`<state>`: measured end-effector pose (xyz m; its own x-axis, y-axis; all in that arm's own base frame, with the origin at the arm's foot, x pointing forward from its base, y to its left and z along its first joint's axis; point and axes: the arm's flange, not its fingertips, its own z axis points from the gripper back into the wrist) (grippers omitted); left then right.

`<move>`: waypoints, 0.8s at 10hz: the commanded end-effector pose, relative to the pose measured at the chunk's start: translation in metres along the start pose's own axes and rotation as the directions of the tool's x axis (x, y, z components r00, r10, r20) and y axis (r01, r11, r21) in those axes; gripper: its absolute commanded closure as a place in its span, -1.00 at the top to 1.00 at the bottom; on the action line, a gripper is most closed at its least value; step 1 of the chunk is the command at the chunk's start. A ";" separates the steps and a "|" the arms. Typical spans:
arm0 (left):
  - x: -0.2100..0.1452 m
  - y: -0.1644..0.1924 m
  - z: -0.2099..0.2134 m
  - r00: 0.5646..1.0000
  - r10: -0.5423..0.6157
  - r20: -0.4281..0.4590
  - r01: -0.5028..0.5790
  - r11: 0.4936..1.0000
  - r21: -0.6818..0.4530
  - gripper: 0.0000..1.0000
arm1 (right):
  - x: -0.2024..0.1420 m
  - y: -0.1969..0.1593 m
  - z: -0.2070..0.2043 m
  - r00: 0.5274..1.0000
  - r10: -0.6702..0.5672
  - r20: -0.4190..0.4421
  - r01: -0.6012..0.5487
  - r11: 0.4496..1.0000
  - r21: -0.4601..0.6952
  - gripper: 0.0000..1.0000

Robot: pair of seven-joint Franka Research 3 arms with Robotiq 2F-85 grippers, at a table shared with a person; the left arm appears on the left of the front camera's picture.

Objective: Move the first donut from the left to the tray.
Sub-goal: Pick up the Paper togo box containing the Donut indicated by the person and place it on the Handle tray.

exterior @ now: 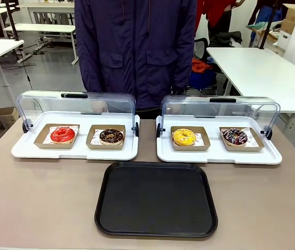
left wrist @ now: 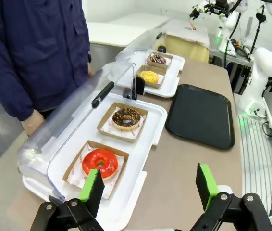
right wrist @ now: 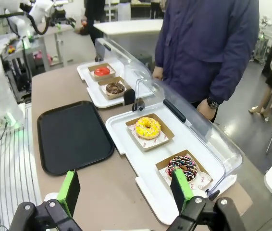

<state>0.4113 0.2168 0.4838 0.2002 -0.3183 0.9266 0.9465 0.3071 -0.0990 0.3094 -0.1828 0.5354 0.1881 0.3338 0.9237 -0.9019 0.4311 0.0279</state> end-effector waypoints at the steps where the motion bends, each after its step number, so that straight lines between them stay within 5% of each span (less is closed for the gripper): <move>1: -0.002 -0.001 -0.008 0.998 -0.043 0.038 0.044 0.999 -0.005 1.00 | 0.004 -0.002 0.002 0.999 0.037 0.024 -0.037 0.999 -0.001 1.00; 8: -0.002 0.002 -0.006 1.000 -0.019 0.012 0.019 1.000 -0.005 1.00 | 0.005 -0.002 -0.004 1.000 0.011 0.009 -0.011 1.000 -0.002 1.00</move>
<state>0.4145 0.2119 0.4778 0.1829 -0.3161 0.9309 0.9498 0.3012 -0.0843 0.3111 -0.1785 0.5355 0.2076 0.3413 0.9167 -0.8980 0.4381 0.0402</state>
